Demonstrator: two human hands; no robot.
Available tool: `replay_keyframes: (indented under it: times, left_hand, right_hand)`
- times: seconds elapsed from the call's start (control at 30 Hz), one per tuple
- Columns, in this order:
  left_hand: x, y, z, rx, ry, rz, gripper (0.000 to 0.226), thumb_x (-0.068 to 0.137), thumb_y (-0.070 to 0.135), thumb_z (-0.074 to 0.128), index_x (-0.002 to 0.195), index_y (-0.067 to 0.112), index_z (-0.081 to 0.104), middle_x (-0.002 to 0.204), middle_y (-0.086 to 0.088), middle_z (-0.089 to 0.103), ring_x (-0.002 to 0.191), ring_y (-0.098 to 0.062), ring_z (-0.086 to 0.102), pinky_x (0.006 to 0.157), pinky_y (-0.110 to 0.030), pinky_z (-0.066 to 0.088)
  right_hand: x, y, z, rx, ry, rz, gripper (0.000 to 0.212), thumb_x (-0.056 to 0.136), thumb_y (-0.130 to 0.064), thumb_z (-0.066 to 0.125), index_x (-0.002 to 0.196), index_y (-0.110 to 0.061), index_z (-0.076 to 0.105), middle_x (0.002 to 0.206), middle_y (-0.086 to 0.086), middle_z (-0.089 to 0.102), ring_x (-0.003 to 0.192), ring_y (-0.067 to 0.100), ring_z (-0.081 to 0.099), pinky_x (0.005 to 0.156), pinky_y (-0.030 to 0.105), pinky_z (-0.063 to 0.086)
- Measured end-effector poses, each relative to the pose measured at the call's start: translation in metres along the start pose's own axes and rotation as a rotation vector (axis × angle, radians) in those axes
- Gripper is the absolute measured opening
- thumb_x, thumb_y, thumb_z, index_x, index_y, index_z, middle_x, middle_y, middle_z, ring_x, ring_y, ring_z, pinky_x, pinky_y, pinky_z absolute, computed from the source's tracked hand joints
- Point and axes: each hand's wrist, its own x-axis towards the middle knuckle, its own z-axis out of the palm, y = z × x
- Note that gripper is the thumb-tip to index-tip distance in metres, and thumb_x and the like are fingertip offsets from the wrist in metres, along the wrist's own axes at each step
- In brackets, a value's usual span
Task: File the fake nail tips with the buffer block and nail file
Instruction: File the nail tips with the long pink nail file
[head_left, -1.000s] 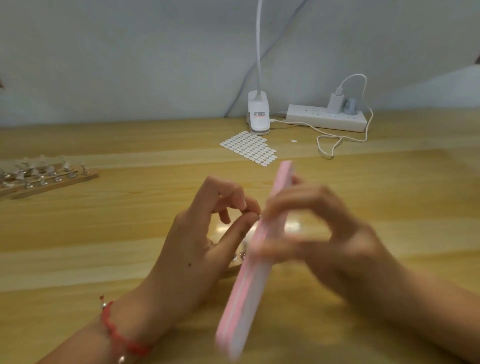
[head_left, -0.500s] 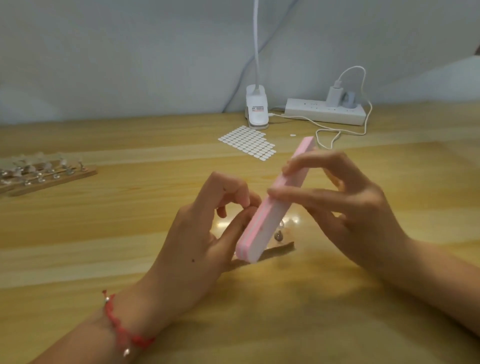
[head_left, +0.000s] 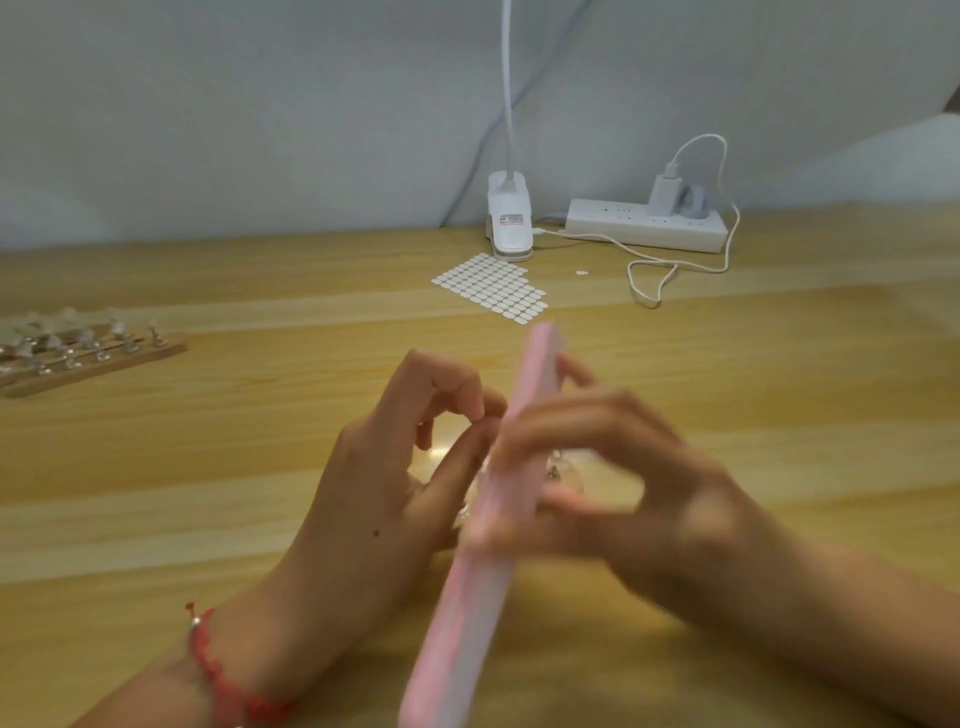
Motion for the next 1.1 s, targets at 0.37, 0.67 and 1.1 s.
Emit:
replay_keyframes:
  times: [0.37, 0.67, 1.1]
  left_hand:
    - [0.0, 0.004, 0.003, -0.051, -0.002, -0.011, 0.027, 0.083, 0.015, 0.063, 0.089, 0.03, 0.041, 0.089, 0.016, 0.066, 0.081, 0.002, 0.058, 0.052, -0.005, 0.036]
    - [0.002, -0.002, 0.001, -0.198, 0.109, -0.138, 0.037, 0.079, 0.03, 0.069, 0.093, 0.028, 0.036, 0.09, 0.007, 0.074, 0.083, -0.022, 0.062, 0.072, -0.021, 0.042]
    - [0.0, 0.002, 0.007, -0.068, 0.056, -0.099, 0.041, 0.076, 0.011, 0.071, 0.092, 0.025, 0.036, 0.087, 0.012, 0.068, 0.092, -0.013, 0.066, 0.078, -0.02, 0.046]
  right_hand:
    - [0.003, 0.031, -0.009, -0.006, 0.184, 0.218, 0.039, 0.09, 0.009, 0.062, 0.122, -0.013, 0.061, 0.115, 0.009, 0.055, 0.108, 0.035, 0.059, 0.097, 0.047, 0.048]
    - [-0.01, 0.07, -0.031, -0.331, 0.306, 0.496, 0.049, 0.089, 0.001, 0.065, 0.133, -0.021, 0.06, 0.117, 0.011, 0.057, 0.112, 0.019, 0.049, 0.103, 0.053, 0.038]
    - [-0.017, 0.063, -0.024, -0.285, -0.017, 0.592, 0.045, 0.086, -0.011, 0.07, 0.129, -0.019, 0.065, 0.116, 0.012, 0.059, 0.111, 0.03, 0.052, 0.095, 0.042, 0.037]
